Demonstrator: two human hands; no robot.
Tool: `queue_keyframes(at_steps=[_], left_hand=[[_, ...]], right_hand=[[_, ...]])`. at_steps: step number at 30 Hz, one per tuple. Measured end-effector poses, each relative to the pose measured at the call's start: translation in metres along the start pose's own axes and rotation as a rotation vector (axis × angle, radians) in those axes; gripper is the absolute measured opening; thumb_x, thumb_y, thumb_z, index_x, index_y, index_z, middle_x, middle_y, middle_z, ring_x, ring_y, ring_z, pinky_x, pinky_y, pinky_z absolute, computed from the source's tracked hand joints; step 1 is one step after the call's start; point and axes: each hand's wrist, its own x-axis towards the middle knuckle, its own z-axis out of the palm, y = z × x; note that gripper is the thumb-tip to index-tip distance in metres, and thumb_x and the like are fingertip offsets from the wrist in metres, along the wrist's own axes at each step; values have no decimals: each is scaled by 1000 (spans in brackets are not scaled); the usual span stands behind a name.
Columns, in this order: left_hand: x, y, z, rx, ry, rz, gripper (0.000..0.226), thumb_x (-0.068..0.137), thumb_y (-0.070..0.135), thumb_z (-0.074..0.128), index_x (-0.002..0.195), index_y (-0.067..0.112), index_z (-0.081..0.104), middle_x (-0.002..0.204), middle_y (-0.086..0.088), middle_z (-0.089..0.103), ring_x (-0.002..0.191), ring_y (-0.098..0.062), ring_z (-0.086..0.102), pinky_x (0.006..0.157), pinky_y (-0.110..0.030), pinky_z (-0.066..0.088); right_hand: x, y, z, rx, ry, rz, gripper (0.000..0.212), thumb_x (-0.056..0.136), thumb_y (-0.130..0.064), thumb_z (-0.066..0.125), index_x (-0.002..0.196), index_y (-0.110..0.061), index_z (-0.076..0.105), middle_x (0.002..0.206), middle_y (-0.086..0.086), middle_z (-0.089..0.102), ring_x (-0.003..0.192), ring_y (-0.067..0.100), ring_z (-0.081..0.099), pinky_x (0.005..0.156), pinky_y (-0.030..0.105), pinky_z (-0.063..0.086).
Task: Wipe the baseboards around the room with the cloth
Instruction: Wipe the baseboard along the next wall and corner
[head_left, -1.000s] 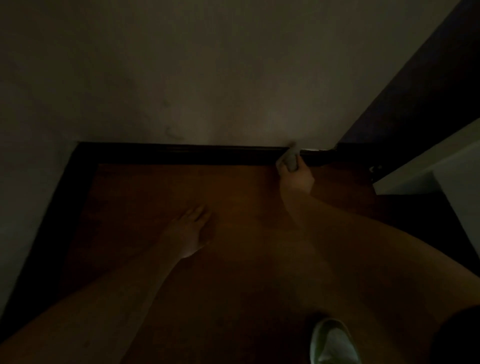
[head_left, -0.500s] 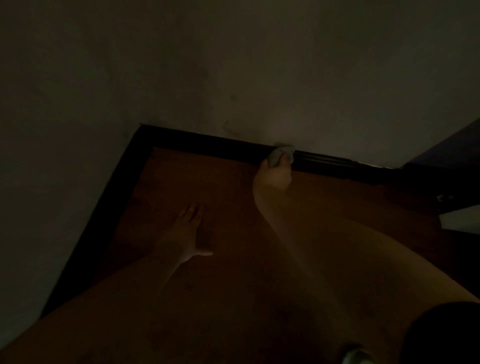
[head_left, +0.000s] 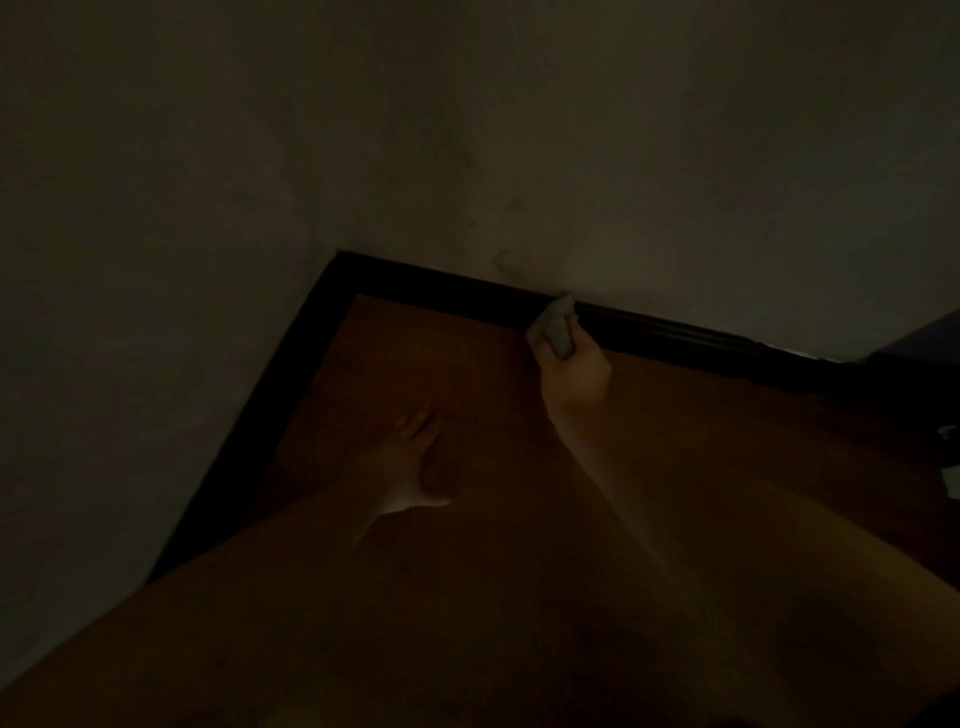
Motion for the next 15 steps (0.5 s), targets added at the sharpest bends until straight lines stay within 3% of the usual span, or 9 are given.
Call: queue_keyframes(at_steps=[6, 10, 15], left_hand=[[-5, -24, 10, -106, 199, -191, 117, 76, 79, 55, 156, 30, -16, 163, 8, -21, 152, -21, -10, 121, -54, 16], [-11, -40, 19, -66, 157, -187, 125, 69, 84, 57, 156, 29, -15, 162, 7, -23, 150, -19, -17, 121, -57, 11], [-24, -54, 33, -94, 93, -250, 136, 63, 84, 63, 153, 28, -22, 161, 3, -28, 150, -23, -17, 122, -54, 5]], right_hand=[[8, -16, 21, -69, -40, -78, 30, 99, -19, 55, 130, -17, 58, 118, 3, 62, 106, 10, 56, 108, 34, 43], [14, -19, 43, -165, -12, -58, 49, 99, -24, 54, 146, -18, 44, 137, 7, 53, 122, 22, 53, 105, 38, 45], [14, -31, 92, -174, -140, -115, 45, 100, -24, 52, 144, -16, 48, 138, 10, 54, 123, 22, 52, 107, 37, 43]])
